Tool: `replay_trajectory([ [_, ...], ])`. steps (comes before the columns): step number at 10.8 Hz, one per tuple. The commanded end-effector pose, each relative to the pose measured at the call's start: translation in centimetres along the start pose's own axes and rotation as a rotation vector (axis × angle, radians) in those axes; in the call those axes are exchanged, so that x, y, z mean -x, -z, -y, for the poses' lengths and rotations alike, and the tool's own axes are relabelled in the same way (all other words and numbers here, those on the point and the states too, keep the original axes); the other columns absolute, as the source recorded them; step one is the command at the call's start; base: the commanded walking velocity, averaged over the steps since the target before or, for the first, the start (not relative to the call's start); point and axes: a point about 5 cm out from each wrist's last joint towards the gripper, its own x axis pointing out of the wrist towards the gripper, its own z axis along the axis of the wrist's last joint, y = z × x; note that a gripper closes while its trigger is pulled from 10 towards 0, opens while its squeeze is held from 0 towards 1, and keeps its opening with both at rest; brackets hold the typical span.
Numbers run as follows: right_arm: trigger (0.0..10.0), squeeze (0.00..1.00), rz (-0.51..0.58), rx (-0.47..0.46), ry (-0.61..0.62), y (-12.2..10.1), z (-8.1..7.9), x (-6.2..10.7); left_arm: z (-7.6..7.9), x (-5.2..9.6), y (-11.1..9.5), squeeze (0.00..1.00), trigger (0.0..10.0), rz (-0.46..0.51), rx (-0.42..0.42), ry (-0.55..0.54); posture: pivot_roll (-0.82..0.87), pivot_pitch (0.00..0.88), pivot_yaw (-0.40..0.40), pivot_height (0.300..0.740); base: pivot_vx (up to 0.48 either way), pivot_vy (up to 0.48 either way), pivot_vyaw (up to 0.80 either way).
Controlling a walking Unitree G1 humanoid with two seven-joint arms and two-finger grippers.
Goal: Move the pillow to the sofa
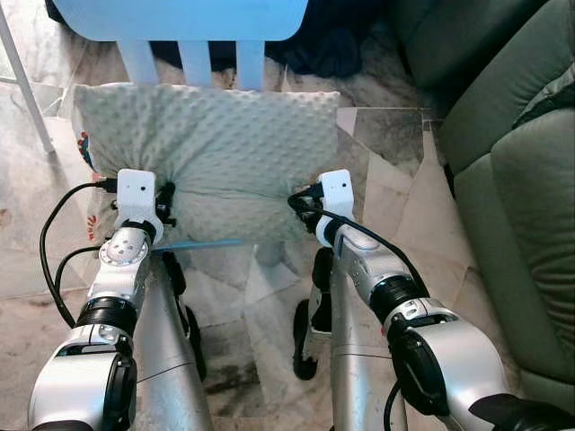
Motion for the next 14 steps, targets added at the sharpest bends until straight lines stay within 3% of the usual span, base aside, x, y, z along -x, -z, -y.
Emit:
replay_trajectory([
  [1, 0.0, 0.00, -0.129, -0.040, 0.044, 3.4, 1.0, 1.0, 0.8, 1.7, 4.9, 0.00, 0.0, -0.209, -0.002, 0.027, 0.04, 0.471, -0.158, 0.502, 0.000, 0.000, 0.00],
  [3, 0.0, 0.00, -0.123, -0.043, 0.041, 3.1, 0.9, 0.8, 0.6, 1.6, 4.7, 0.00, 0.0, -0.206, -0.001, 0.022, 0.04, 0.466, -0.158, 0.502, 0.000, 0.000, 0.00],
  [7, 0.0, 0.00, -0.062, -0.042, 0.007, 1.0, 1.1, 0.3, 0.3, 0.9, 2.7, 0.00, 0.0, -0.110, 0.012, -0.004, 0.03, 0.359, -0.151, 0.502, 0.000, 0.000, 0.00],
  [9, 0.0, 0.00, 0.012, 0.023, -0.041, -0.6, 1.6, 0.4, -0.2, 0.7, 1.2, 0.00, 0.0, -0.030, -0.012, -0.018, 0.04, 0.291, -0.125, 0.502, 0.000, 0.000, 0.00],
  [12, 0.0, 0.00, 0.195, 0.077, -0.012, -2.9, 4.9, 2.0, 0.2, 1.6, 0.4, 0.00, 0.0, 0.071, -0.051, 0.034, 0.03, 0.144, -0.084, 0.502, 0.000, 0.000, 0.00],
  [14, 0.0, 0.00, 0.284, 0.072, 0.066, -2.3, 6.5, 3.7, 0.5, 2.8, 0.4, 0.00, 0.0, 0.125, -0.014, 0.046, 0.02, 0.070, -0.069, 0.502, 0.000, 0.000, 0.00],
])
